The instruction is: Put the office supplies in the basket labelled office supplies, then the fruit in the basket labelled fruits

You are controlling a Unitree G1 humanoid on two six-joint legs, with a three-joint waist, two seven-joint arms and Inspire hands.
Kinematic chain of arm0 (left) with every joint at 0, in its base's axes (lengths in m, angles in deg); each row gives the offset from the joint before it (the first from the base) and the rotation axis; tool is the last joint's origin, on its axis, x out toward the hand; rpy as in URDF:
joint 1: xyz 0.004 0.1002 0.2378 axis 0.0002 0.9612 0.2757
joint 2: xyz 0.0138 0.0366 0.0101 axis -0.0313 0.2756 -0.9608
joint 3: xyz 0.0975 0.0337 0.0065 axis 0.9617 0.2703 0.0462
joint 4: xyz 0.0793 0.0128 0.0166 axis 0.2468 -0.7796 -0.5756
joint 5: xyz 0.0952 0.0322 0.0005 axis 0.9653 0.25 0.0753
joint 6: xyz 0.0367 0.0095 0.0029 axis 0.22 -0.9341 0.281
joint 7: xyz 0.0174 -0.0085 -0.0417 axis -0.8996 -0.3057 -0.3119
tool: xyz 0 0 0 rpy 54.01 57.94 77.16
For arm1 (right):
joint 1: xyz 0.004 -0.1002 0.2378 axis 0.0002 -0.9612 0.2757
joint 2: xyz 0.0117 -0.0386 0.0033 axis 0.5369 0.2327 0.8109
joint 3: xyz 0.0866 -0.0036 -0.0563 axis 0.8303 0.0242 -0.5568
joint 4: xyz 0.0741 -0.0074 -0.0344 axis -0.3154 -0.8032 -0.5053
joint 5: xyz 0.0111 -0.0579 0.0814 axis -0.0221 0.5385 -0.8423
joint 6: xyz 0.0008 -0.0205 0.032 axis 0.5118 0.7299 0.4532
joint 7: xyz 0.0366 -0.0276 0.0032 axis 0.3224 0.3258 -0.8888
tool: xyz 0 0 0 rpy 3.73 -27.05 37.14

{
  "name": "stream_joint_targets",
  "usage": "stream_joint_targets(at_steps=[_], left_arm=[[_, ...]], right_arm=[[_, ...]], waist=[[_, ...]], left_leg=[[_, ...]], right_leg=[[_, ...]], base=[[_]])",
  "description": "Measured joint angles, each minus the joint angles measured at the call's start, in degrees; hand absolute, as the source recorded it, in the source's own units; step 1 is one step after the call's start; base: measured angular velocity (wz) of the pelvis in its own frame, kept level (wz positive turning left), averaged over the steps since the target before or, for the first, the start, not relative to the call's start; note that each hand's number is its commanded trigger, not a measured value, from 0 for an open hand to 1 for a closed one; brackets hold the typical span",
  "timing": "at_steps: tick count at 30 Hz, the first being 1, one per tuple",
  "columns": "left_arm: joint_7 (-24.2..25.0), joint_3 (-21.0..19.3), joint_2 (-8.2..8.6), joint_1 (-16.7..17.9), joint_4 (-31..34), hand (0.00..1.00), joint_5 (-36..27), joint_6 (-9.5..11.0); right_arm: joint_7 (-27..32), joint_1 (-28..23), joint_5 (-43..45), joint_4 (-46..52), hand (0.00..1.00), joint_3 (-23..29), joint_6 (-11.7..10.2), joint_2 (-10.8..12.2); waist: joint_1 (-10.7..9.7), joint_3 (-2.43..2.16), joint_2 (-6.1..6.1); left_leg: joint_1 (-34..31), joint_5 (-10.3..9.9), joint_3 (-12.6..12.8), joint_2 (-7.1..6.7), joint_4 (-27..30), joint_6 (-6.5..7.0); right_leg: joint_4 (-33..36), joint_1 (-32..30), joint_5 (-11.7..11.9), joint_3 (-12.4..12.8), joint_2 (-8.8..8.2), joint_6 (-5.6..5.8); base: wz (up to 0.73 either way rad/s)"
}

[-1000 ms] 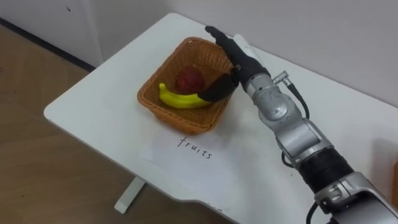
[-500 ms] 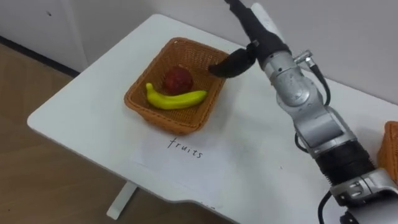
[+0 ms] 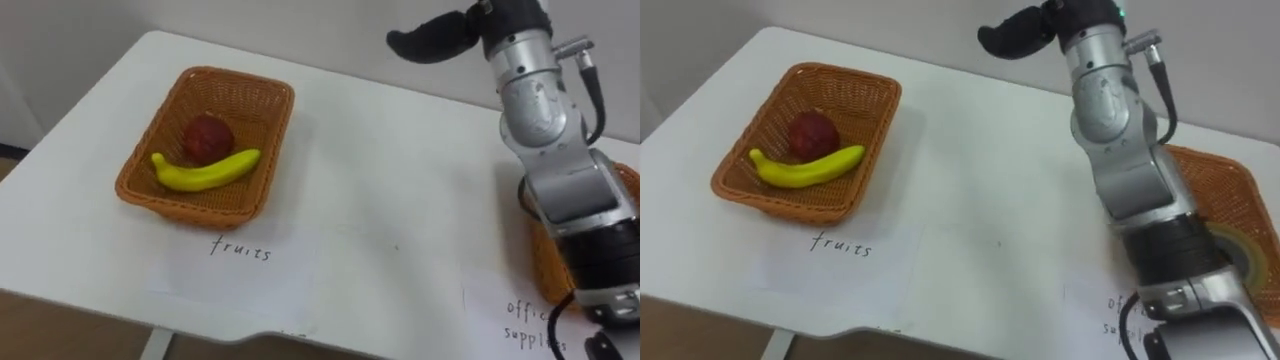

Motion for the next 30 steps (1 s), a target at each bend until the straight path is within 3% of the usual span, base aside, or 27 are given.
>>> stream_joint_targets(at_steps=[7,8,14,16,19,23,24,30], left_arm=[[-0.2,-2.7,0.02,0.3,-0.6,0.0,-0.1,1.1],[-0.3,-2.9,0.01,0.2,-1.1,0.0,-0.1,1.2],[-0.5,-4.1,0.09,1.2,-1.4,0.0,0.0,1.2],[-0.5,-5.2,0.04,1.3,-1.6,0.0,-1.1,2.2],[-1.1,-5.2,-0.42,1.3,-2.1,0.0,-2.1,3.3],[-1.4,-5.4,-0.66,1.3,-2.4,0.0,-2.2,3.5],[-1.4,-5.5,-0.61,1.4,-2.4,0.0,-2.2,3.5],[-1.8,-5.6,-0.61,1.9,-2.3,0.0,-3.2,3.4]], right_arm=[[4.2,-4.7,-0.1,4.3,0.0,5.8,-1.8,-4.9],[4.2,-5.4,0.1,4.7,0.0,6.5,-1.8,-5.4],[4.5,-7.7,-1.3,8.4,0.0,13.1,-1.9,-5.6],[5.2,-7.7,-3.3,8.4,0.0,16.7,-1.9,-6.0],[6.9,-8.7,-4.3,8.4,0.0,19.1,-2.1,-7.7],[8.4,-11.1,-6.0,8.7,0.0,21.6,-2.3,-9.9],[8.8,-11.6,-5.7,8.7,0.0,22.9,-2.3,-10.2],[12.4,-14.6,-6.1,10.5,0.0,27.4,-2.3,-10.2]], waist=[[-0.6,-0.02,0.07],[-1.2,-0.27,-0.27],[-5.2,-0.29,-0.15],[-6.4,-0.26,-0.1],[-8.4,-0.34,-0.21],[-9.5,-0.58,-0.48],[-10.6,-0.67,-0.58],[-12.3,-0.9,-0.59]], left_leg=[[1.6,-0.2,2.7,0.83,-1.3,-0.22],[1.7,-0.2,3.0,0.94,-1.5,-0.26],[1.8,-0.3,4.5,1.32,-1.4,-0.49],[2.4,-0.4,5.9,1.61,-1.6,-0.57],[2.6,-0.6,6.1,1.71,-1.8,-0.66],[3.1,-0.9,7.5,2.21,-1.9,-1.06],[3.2,-1.0,7.8,2.44,-1.9,-1.17],[3.4,-1.4,9.4,2.88,-1.8,-1.72]], right_leg=[[0.0,0.3,0.4,1.8,0.89,-0.36],[0.0,0.2,0.5,2.0,1.05,-0.48],[0.8,-1.1,0.7,3.9,1.6,-0.83],[0.9,-1.1,0.7,5.1,1.86,-0.83],[0.9,-1.2,0.7,5.1,2.04,-0.87],[0.9,-1.2,0.8,5.1,2.61,-1.04],[0.9,-1.2,0.9,5.3,2.83,-1.22],[0.9,-1.7,1.2,6.7,3.74,-1.71]], base=[[-0.19],[-0.13],[-0.17],[-0.25],[-0.12],[-0.21],[-0.12],[-0.15]])
